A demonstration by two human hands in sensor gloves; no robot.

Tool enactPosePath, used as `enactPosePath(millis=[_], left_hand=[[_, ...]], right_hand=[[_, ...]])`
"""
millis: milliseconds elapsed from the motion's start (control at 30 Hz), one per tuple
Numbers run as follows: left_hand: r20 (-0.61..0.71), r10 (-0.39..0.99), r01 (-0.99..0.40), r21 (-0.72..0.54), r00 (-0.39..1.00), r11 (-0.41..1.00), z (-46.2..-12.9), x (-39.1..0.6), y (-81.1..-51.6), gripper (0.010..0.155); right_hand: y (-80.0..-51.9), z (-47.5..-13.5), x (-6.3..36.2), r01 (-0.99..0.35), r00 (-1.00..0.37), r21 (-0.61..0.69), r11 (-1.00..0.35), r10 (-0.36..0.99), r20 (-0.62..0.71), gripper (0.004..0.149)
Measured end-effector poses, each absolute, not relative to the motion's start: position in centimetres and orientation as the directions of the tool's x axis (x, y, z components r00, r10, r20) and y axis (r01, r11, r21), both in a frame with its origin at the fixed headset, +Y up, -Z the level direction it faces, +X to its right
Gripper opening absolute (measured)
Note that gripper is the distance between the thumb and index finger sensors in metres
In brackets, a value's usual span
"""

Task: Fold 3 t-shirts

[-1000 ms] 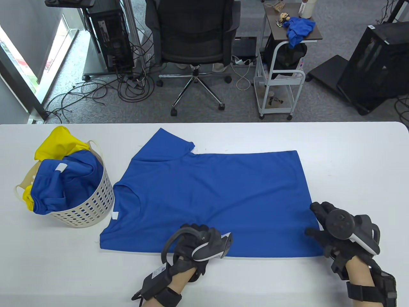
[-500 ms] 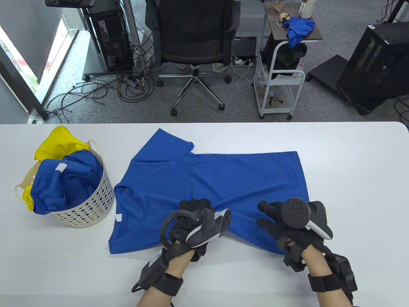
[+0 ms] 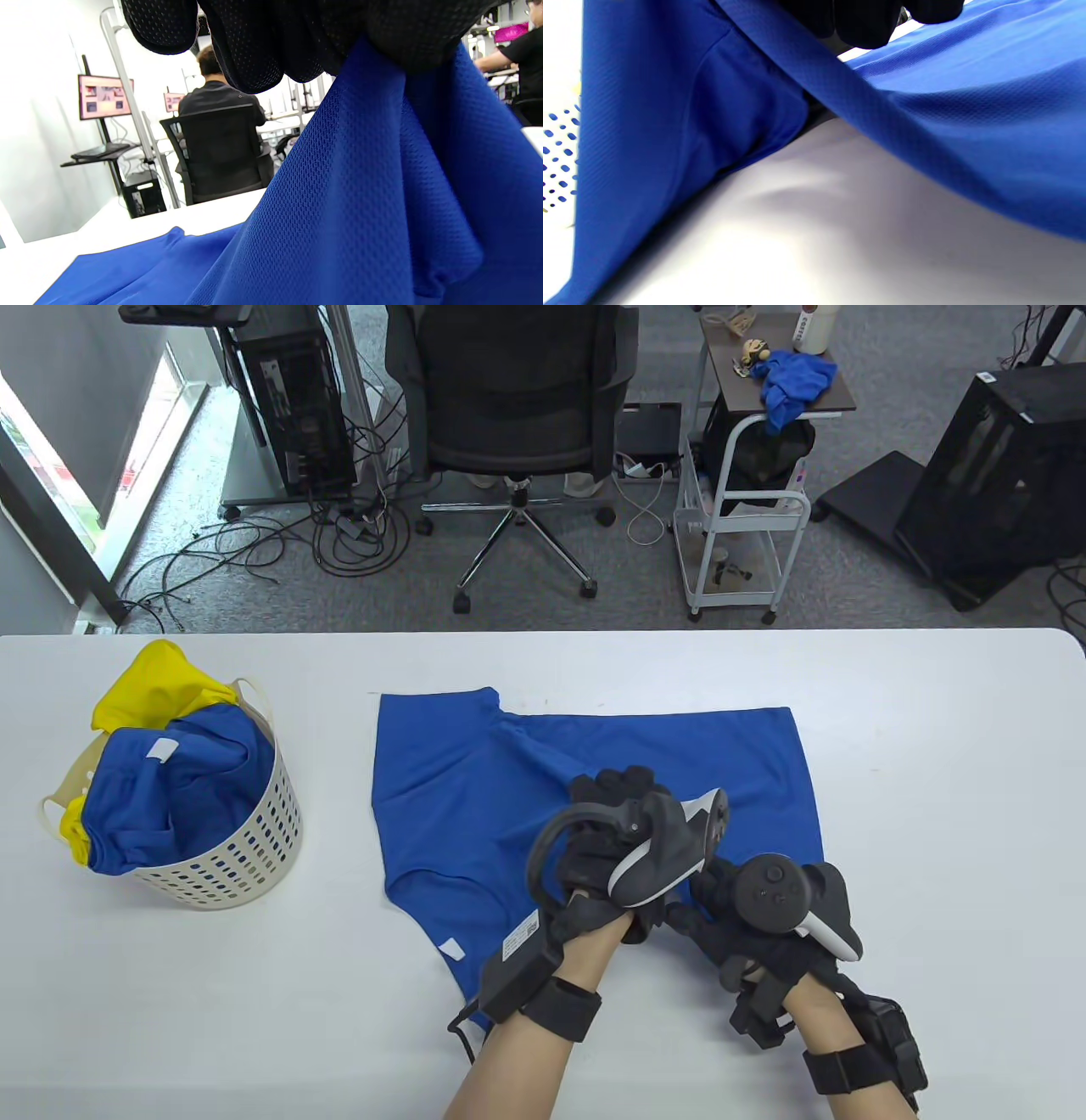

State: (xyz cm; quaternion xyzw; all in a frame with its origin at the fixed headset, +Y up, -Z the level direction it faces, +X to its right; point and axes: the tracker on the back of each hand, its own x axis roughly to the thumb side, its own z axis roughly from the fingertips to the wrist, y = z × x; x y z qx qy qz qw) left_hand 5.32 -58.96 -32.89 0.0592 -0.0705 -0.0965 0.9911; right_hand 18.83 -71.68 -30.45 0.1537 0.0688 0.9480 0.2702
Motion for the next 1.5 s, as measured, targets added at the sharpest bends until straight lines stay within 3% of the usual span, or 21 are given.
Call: enactPosePath(millis=[333, 433, 600, 667, 1233, 1500], left_hand=[[0.035, -0.054, 0.049, 0.131, 0.998, 0.990, -32.4, 7.5, -57.7, 0.043], [0.037, -0.015, 0.011, 0.121, 0.999, 0.993, -32.4, 7.3, -57.3, 0.043], [0.027, 0.023, -0.026, 0.142, 0.999, 0.990, -32.2, 6.1, -56.4, 0.043], [0.015, 0.028, -0.030, 0.157, 1.000, 0.987, -32.1, 5.5, -56.0, 0.043], [-0.160, 0.083, -0.052, 0.193, 0.984, 0.980, -31.9, -4.7, -54.1, 0.043], [-0.233, 0.076, -0.042, 0.149, 0.970, 0.988, -31.5, -10.0, -55.8, 0.043]], right_hand=[[-71.1, -29.4, 18.1, -0.523, -0.815, 0.092, -0.847, 0.529, 0.237, 0.087], [-71.4, -29.3, 17.6, -0.481, -0.852, 0.045, -0.876, 0.479, 0.211, 0.079], [-71.6, -29.2, 17.5, -0.413, -0.909, -0.112, -0.904, 0.400, 0.121, 0.050], [-71.6, -29.3, 17.7, -0.390, -0.920, -0.134, -0.911, 0.379, 0.100, 0.047], [-73.4, -30.5, 18.1, -0.087, -0.996, -0.143, -0.986, 0.088, -0.001, 0.041], [-71.6, -30.1, 19.0, -0.009, -1.000, -0.276, -0.961, 0.016, -0.021, 0.041]])
